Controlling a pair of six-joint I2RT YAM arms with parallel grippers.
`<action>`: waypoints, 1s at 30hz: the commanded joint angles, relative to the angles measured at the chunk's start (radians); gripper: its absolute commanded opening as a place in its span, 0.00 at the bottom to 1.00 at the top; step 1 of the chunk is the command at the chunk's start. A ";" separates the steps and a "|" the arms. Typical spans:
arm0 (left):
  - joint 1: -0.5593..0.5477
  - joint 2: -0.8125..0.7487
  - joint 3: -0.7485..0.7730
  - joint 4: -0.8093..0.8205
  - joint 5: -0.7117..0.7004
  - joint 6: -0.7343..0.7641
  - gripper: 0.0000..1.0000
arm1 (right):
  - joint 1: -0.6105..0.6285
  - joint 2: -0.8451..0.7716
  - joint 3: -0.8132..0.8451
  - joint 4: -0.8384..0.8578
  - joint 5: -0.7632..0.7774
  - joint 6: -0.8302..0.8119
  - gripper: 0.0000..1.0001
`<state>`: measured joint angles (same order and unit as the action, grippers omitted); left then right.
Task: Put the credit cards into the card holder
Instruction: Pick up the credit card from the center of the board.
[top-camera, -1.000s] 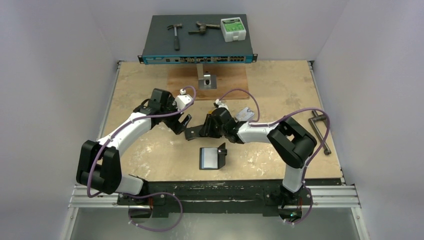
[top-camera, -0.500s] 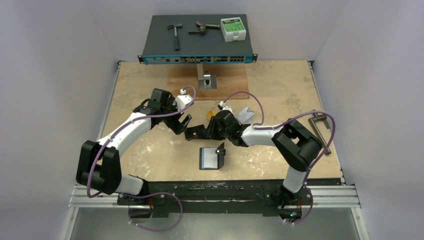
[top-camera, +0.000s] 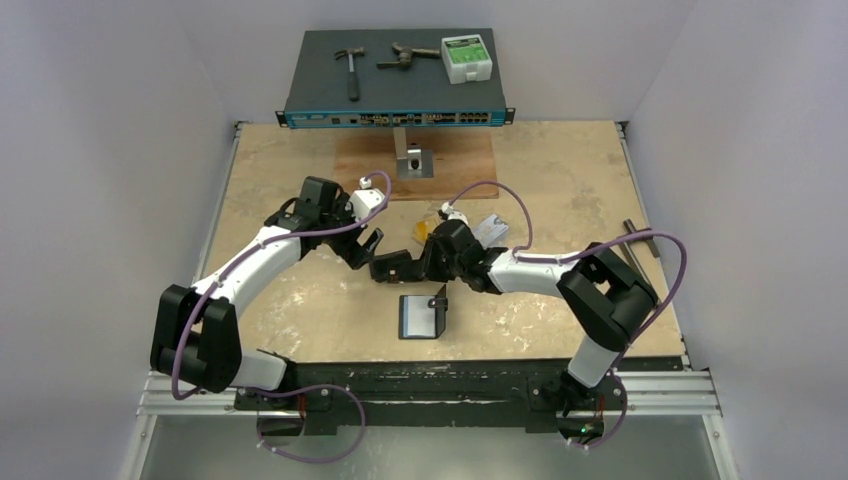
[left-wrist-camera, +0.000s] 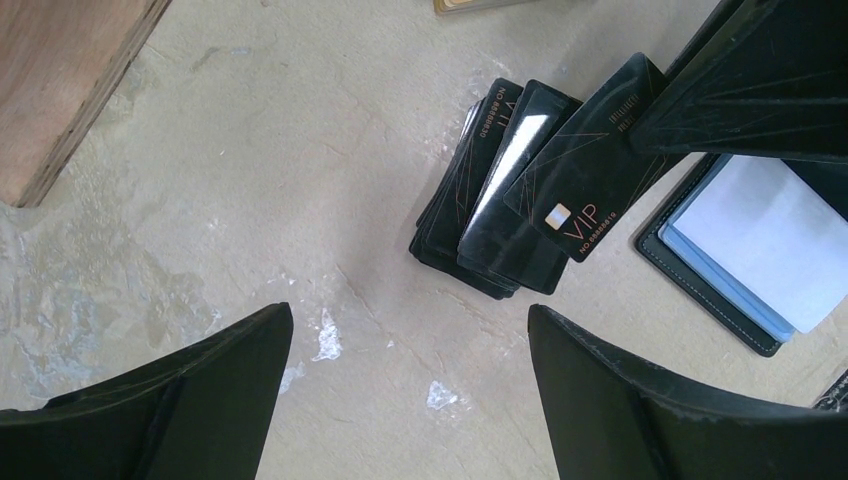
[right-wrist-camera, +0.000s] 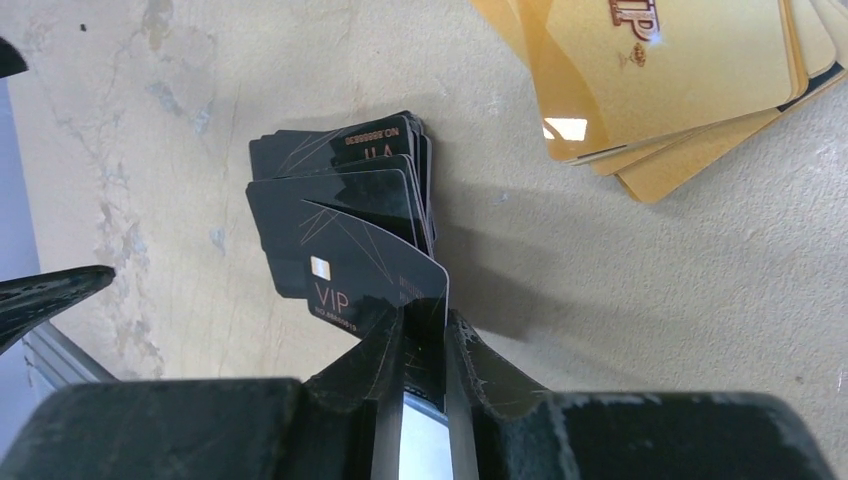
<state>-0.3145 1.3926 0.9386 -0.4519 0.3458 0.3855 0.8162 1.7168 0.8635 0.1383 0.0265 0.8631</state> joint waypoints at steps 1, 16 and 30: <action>0.002 -0.028 0.031 0.001 0.040 -0.002 0.88 | -0.002 -0.048 -0.004 -0.040 -0.022 -0.046 0.05; -0.070 0.137 0.055 0.121 -0.096 0.075 0.86 | -0.020 -0.072 0.012 0.055 -0.086 -0.055 0.05; 0.051 -0.144 0.228 -0.405 0.465 0.224 0.97 | -0.035 -0.218 0.073 0.104 -0.401 -0.331 0.00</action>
<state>-0.3016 1.2991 1.1011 -0.6586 0.5503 0.5003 0.7830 1.5620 0.8658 0.2234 -0.2207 0.6823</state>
